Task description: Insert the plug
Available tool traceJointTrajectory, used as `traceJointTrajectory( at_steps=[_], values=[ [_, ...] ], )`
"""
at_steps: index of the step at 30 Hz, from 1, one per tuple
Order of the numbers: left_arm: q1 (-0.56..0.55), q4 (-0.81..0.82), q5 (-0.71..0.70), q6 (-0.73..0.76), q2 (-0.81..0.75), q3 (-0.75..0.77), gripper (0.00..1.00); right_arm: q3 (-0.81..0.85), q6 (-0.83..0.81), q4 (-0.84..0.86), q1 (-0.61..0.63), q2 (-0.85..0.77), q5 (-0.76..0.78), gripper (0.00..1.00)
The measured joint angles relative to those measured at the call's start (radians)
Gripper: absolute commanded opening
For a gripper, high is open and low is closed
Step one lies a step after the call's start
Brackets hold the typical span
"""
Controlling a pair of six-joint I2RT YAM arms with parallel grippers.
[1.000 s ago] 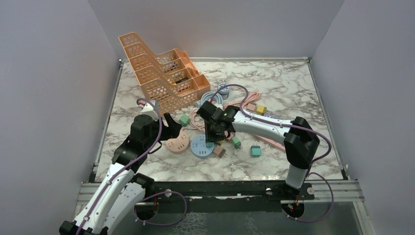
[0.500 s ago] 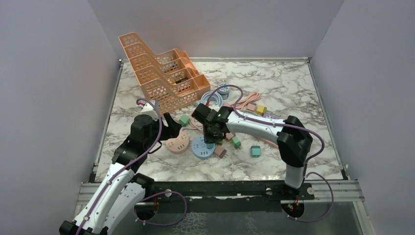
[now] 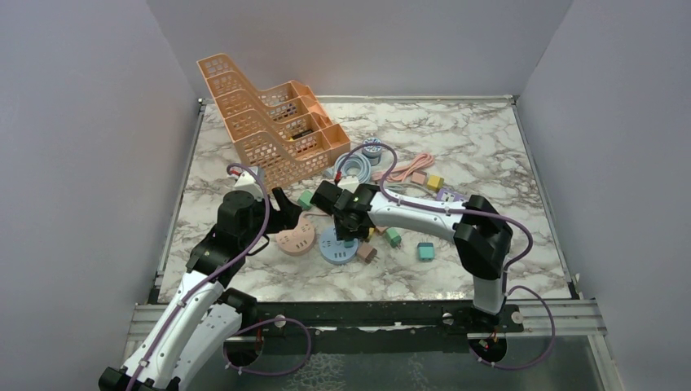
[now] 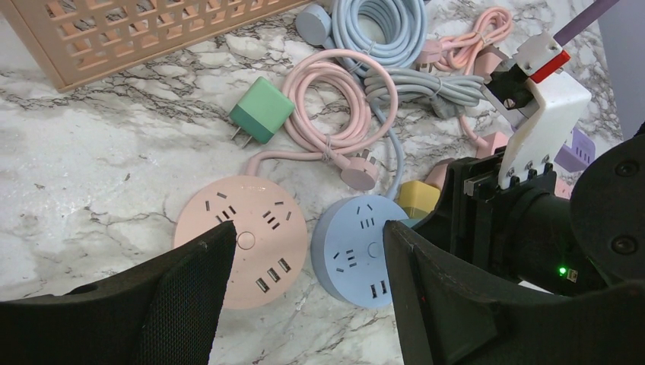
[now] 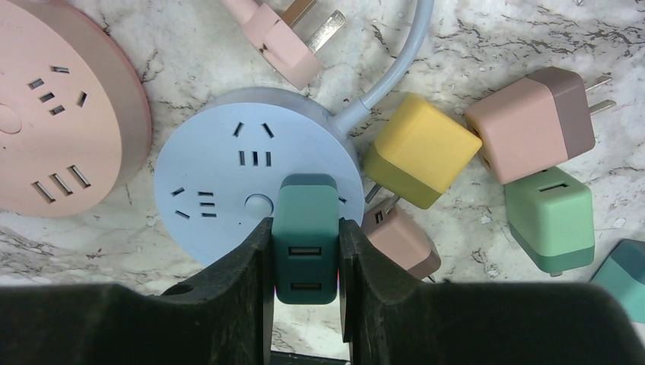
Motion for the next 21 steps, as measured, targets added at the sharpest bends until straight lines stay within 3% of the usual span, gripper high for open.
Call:
traceJointTrajectory(
  at_steps=[11, 12, 16, 21],
  values=[
    [0.000, 0.000, -0.004, 0.000, 0.000, 0.000, 0.74, -0.010, -0.037, 0.024, 0.000, 0.006, -0.015, 0.01],
    [0.000, 0.000, -0.004, 0.000, 0.000, 0.000, 0.74, 0.001, -0.039, 0.014, 0.000, 0.009, -0.016, 0.05],
    [0.000, 0.000, -0.004, 0.000, 0.004, 0.000, 0.75, 0.106, -0.040, -0.073, -0.002, 0.044, -0.018, 0.38],
    [0.000, -0.001, -0.003, 0.007, 0.023, 0.000, 0.76, 0.166, -0.042, -0.090, -0.002, 0.066, -0.027, 0.57]
  ],
)
